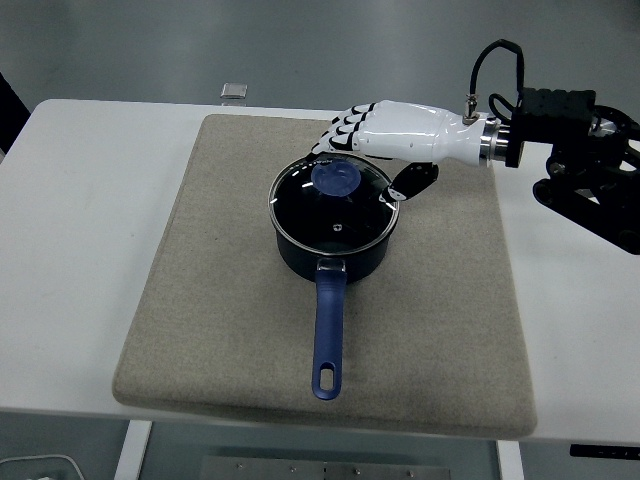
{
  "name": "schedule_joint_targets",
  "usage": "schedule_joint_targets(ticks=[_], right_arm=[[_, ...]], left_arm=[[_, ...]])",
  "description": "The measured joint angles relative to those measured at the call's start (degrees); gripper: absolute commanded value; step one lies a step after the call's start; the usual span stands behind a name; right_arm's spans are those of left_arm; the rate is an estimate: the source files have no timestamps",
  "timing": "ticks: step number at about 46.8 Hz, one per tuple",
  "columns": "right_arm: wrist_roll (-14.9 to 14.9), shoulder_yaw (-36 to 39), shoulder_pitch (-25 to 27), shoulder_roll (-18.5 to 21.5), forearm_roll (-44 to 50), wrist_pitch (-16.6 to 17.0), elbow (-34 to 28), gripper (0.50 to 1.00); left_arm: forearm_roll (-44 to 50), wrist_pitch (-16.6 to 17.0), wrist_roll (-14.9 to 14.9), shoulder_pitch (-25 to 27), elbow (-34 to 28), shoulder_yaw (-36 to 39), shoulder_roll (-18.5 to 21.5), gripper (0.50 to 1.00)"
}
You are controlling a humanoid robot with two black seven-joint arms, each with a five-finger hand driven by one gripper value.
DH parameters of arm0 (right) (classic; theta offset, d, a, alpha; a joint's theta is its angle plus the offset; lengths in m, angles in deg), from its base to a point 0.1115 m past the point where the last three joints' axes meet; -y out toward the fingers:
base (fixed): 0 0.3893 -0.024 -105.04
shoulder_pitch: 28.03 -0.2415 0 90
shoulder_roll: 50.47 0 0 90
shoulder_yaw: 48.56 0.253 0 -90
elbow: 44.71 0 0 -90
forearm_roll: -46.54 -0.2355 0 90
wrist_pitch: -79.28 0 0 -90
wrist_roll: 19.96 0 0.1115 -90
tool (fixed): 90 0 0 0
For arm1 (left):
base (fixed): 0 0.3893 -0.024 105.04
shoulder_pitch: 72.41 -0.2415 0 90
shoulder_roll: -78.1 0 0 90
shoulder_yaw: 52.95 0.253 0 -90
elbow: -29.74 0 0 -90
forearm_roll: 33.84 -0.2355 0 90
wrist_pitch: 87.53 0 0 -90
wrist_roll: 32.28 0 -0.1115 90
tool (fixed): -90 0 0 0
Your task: Lift the pot lid and place it to the right of the pot.
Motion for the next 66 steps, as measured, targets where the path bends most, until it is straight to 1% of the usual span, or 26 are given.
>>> schedule_joint_targets(ticks=[15,42,66], right_arm=[[0.0,-0.4,-0.2,1.8,0.0,-0.1,-0.6,0.903],[0.0,-1.4,-0.1,3.2,0.0,-1.4,-2.4,0.901],[0.0,-1.4,0.4,3.8,0.0,-1.6,-2.9,0.901]], left_arm=[[0.0,0.0,0.0,0.0,0.0,0.0,0.0,1.0],[0.0,0.0,0.0,0.0,0.0,0.0,0.0,1.0],[0.0,0.0,0.0,0.0,0.0,0.0,0.0,1.0]])
